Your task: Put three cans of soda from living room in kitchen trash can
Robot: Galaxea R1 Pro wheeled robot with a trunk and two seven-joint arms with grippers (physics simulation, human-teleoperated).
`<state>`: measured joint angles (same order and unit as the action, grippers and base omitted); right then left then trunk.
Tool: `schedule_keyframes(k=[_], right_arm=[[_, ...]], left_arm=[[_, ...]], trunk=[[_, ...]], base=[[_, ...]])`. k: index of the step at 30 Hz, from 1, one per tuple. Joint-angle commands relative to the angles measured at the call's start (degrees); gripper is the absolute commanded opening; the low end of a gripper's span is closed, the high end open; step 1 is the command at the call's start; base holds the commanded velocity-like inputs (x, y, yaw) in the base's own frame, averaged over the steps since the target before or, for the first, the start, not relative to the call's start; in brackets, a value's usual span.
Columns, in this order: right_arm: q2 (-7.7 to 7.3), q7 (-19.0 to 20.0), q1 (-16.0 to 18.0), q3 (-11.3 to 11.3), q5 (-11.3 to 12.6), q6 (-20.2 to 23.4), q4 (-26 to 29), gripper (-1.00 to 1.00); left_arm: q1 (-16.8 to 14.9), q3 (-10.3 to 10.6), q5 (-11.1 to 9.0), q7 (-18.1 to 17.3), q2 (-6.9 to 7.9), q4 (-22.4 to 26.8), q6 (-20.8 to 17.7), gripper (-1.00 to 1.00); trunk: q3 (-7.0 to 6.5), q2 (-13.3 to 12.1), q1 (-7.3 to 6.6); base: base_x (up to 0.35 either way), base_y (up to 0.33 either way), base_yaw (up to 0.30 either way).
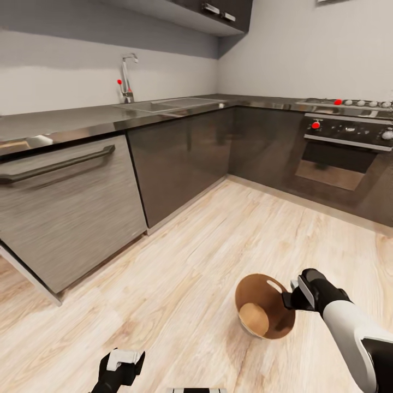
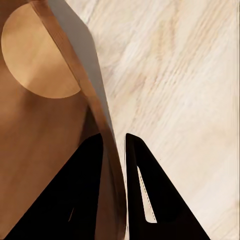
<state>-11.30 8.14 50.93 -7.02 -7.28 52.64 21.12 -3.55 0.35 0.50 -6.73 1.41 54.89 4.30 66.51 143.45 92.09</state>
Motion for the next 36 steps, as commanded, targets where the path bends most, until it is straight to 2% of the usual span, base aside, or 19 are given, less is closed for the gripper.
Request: schedule_keyframes(k=[1, 5, 16, 19, 24, 32, 36], right_arm=[[-0.09, 0.2, 0.0, -0.2, 1.0, -0.1, 0.1, -1.0], [-0.12, 0.2, 0.0, -0.1, 1.0, -0.4, 0.2, -1.0], [0.0, 0.2, -0.9, -0.1, 1.1, -6.1, 0.1, -1.0], [-0.03, 0.7, -1.4, -0.2, 1.1, -7.9, 0.1, -1.0], [-0.17, 4.2, -1.8, -0.2, 1.0, -9.0, 0.1, -1.0], [-0.2, 5.2, -2.2, -0.2, 0.9, -9.8, 0.4, -1.0], [-0.21, 5.5, -3.1, -0.2, 0.9, -12.4, 0.5, -1.0]], left_arm=[[0.0, 0.0, 0.0, 0.0, 0.0, 0.0, 0.0, 1.0], [0.0, 0.0, 0.0, 0.0, 0.0, 0.0, -0.1, 1.0], [0.0, 0.1, 0.0, 0.0, 0.0, 0.1, -1.1, 1.0], [0.0, 0.1, -0.1, 0.0, 0.0, 0.1, -1.1, 1.0], [0.0, 0.1, -0.1, 0.0, 0.0, 0.1, -1.2, 1.0], [0.0, 0.1, 0.0, 0.0, 0.0, 0.1, -1.2, 1.0], [0.0, 0.1, 0.0, 0.0, 0.0, 0.1, -1.2, 1.0]], trunk=[[-0.23, 0.0, -0.03], [-1.12, -0.1, -0.13], [-3.56, -0.2, -0.41], [-4.09, -1.4, -1.07], [-4.99, -3.4, -2.17], [-6.43, -6.6, -3.93], [-7.15, -8.2, -4.81]], base=[[0.0, 0.0, 0.0], [0.0, 0.0, 0.0], [0.0, 0.0, 0.0], [0.0, 0.0, 0.0], [0.0, 0.0, 0.0], [0.0, 0.0, 0.0], [0.0, 0.0, 0.0]])
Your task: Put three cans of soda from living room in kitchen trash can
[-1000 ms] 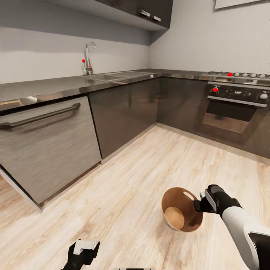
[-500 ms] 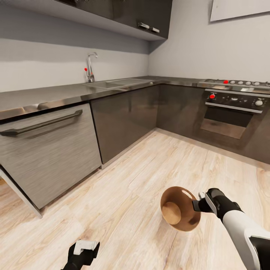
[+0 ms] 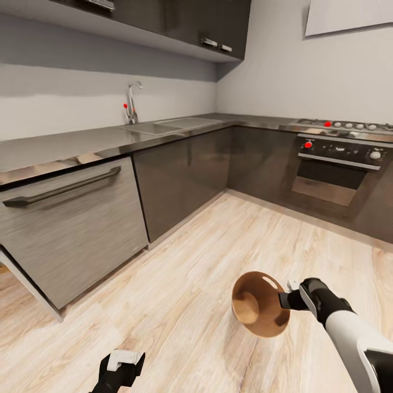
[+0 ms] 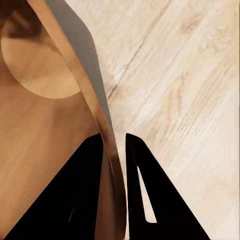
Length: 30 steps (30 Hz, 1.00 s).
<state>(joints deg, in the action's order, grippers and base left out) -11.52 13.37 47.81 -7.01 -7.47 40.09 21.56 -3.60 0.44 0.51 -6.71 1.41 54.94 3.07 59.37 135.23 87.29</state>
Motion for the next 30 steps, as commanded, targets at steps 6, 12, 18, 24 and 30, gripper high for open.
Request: schedule_keyframes(k=[6, 12, 18, 24, 30], right_arm=[[-0.1, 2.5, -1.2, -0.2, 1.0, -1.7, 0.2, -1.0], [-0.24, 4.5, -4.2, -0.1, 0.9, -9.2, 0.2, -1.0], [-0.8, 5.4, -6.5, -0.1, 0.9, -13.9, 0.2, -1.0], [-1.28, 6.0, -9.8, -0.1, 0.9, -20.6, 0.2, -1.0], [-1.8, 6.2, -12.1, -0.1, 0.9, -24.3, 0.2, -1.0]], left_arm=[[0.0, 0.0, 0.1, 0.0, 0.0, -0.1, 0.0, 1.0], [-0.1, 0.0, 0.3, 0.0, -0.08, -0.5, 0.1, 1.0], [-0.1, 0.0, 0.3, 0.0, -0.09, -0.7, 0.1, 1.0], [-0.1, 0.0, 0.3, 0.0, -0.09, -0.8, 0.1, 1.0], [-0.2, 0.0, 0.4, 0.0, -0.09, -0.9, 0.1, 1.0]], trunk=[[-1.09, -2.4, -1.33], [-2.16, -4.8, -2.64], [-3.24, -7.2, -3.96], [-4.32, -9.6, -5.28], [-5.4, -12.0, -6.6]], base=[[0.0, 0.0, 0.0], [0.0, 0.0, 0.0], [0.0, 0.0, 0.0], [0.0, 0.0, 0.0], [0.0, 0.0, 0.0]])
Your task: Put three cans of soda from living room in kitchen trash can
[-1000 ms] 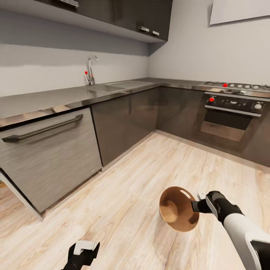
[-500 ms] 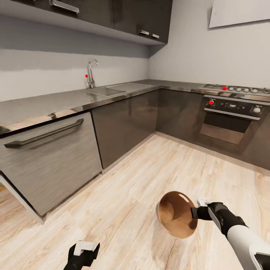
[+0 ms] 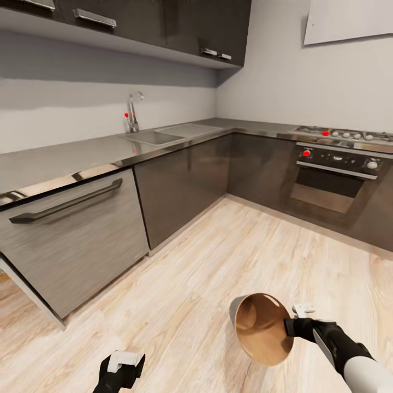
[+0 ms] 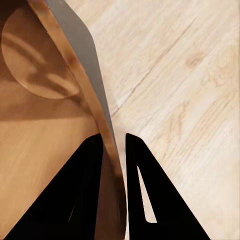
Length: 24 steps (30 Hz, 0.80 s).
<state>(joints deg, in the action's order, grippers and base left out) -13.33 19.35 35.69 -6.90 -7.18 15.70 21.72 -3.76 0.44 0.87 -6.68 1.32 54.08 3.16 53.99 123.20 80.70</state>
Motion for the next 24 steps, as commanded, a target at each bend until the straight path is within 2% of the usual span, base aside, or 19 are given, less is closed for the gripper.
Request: schedule_keyframes(k=[1, 10, 16, 24], right_arm=[[-0.01, 0.2, -0.1, -0.2, 0.6, -0.1, 0.1, -1.0], [-0.61, 1.6, -1.6, -0.3, 0.6, -1.1, 0.1, -1.0], [-1.7, 4.4, -2.3, -0.5, 0.8, -6.2, -0.1, -1.0], [-2.34, 6.2, -4.2, -0.8, 1.1, -8.2, -0.1, -1.0]], left_arm=[[0.0, 0.0, 0.0, 0.0, 0.0, 0.0, 0.0, 1.0], [0.0, 0.0, 0.0, 0.0, 0.0, 0.0, 0.0, 1.0], [0.0, 0.0, 0.0, 0.0, 0.0, 0.0, 0.0, 1.0], [0.0, 0.0, 0.1, 0.0, 0.0, 0.0, 0.0, 1.0]], trunk=[[-0.19, -0.4, -0.23], [-1.81, -4.0, -2.21], [-2.88, -6.4, -3.52], [-4.32, -9.6, -5.28]], base=[[0.0, 0.0, 0.0], [0.0, 0.0, 0.0], [0.0, 0.0, 0.0], [0.0, 0.0, 0.0]])
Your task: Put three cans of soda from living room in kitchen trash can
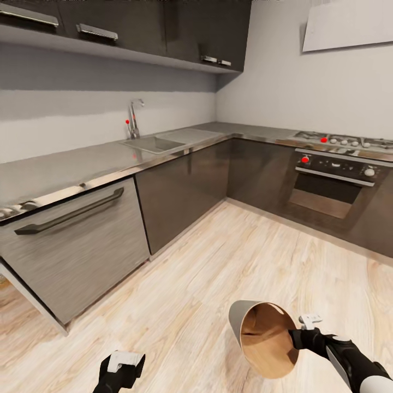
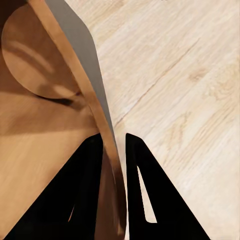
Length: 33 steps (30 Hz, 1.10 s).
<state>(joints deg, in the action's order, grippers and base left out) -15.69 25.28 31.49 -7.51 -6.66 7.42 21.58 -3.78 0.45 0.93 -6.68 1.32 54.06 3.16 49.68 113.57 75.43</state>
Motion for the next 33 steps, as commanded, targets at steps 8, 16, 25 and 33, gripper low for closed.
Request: schedule_keyframes(k=[8, 16, 25, 33], right_arm=[[-0.28, 0.3, -2.9, -0.5, 0.9, -2.5, 0.1, -1.0], [-0.32, 0.4, -5.0, -3.6, 1.0, -4.4, 0.1, -1.0], [-0.2, 0.5, -8.9, -5.7, 1.0, -8.2, 0.7, -1.0], [-0.24, 0.5, -11.7, -6.6, 1.1, -9.5, 3.1, -1.0]], left_arm=[[0.0, 0.0, 0.0, 0.0, 0.0, 0.0, 0.0, 1.0], [0.0, 0.0, 0.0, 0.0, 0.0, -0.1, 0.0, 1.0], [-0.1, 0.1, 0.1, -0.2, 0.41, 0.0, -4.4, 1.0], [-0.1, -0.2, 0.0, 0.0, 0.44, -2.1, -4.3, 1.0]], trunk=[[-1.45, -3.2, -1.77], [-2.88, -6.4, -3.52], [-4.5, -10.0, -5.5], [-5.94, -13.2, -7.26]], base=[[0.0, 0.0, 0.0], [0.0, 0.0, 0.0], [0.0, 0.0, 0.0], [0.0, 0.0, 0.0]])
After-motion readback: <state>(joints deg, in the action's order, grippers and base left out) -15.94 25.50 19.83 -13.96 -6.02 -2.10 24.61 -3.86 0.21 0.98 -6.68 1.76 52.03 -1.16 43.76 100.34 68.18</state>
